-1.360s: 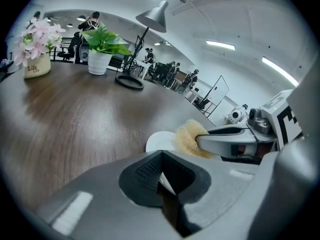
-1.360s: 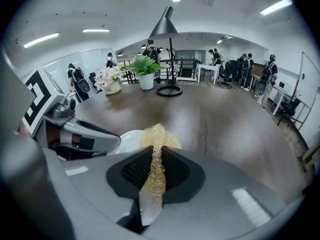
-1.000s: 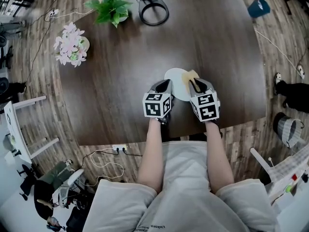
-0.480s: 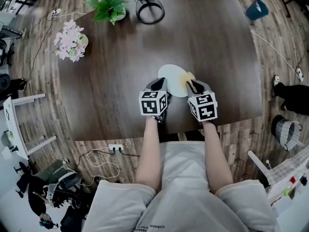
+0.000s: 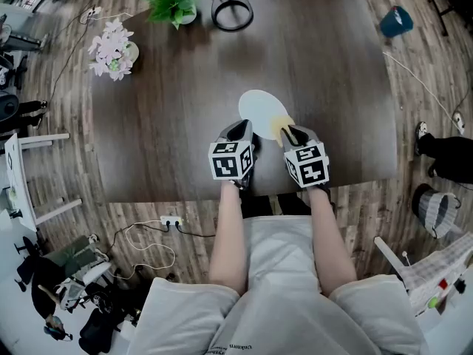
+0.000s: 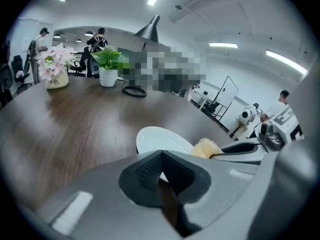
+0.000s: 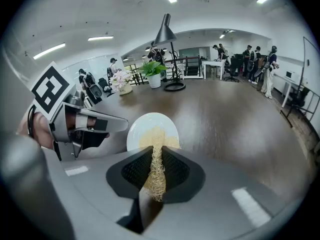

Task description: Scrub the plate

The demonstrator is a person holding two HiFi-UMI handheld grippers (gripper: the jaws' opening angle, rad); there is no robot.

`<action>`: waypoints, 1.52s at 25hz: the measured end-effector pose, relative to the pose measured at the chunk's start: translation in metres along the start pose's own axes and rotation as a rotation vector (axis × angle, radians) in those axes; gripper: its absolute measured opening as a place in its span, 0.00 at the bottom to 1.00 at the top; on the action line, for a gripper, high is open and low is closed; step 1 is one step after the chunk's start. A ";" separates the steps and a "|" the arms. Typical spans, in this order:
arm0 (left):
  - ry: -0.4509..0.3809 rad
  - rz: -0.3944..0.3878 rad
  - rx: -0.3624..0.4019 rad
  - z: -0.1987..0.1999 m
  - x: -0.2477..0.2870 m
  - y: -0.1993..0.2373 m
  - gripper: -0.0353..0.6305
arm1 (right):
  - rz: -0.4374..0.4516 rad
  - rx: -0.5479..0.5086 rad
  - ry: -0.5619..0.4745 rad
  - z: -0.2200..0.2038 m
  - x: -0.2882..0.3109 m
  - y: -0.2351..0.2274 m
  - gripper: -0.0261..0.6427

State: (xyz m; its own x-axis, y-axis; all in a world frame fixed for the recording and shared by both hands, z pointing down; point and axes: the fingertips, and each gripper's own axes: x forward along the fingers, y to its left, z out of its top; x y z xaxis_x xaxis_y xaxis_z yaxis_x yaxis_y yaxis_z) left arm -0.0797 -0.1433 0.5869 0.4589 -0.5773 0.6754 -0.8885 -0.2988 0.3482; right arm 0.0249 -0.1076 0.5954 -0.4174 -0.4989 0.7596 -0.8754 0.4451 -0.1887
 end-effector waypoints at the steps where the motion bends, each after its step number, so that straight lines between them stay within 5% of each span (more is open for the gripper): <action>1: -0.003 0.005 -0.007 -0.003 -0.002 -0.001 0.06 | 0.005 -0.007 0.001 -0.001 -0.001 0.001 0.14; 38: 0.007 -0.013 -0.071 -0.012 -0.011 0.018 0.06 | 0.106 -0.179 0.103 0.021 0.046 0.049 0.15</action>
State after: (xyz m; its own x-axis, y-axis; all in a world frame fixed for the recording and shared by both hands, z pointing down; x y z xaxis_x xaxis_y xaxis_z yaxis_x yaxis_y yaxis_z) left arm -0.1004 -0.1329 0.5938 0.4703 -0.5681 0.6753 -0.8806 -0.2517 0.4016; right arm -0.0427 -0.1241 0.6082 -0.4699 -0.3680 0.8024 -0.7667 0.6206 -0.1644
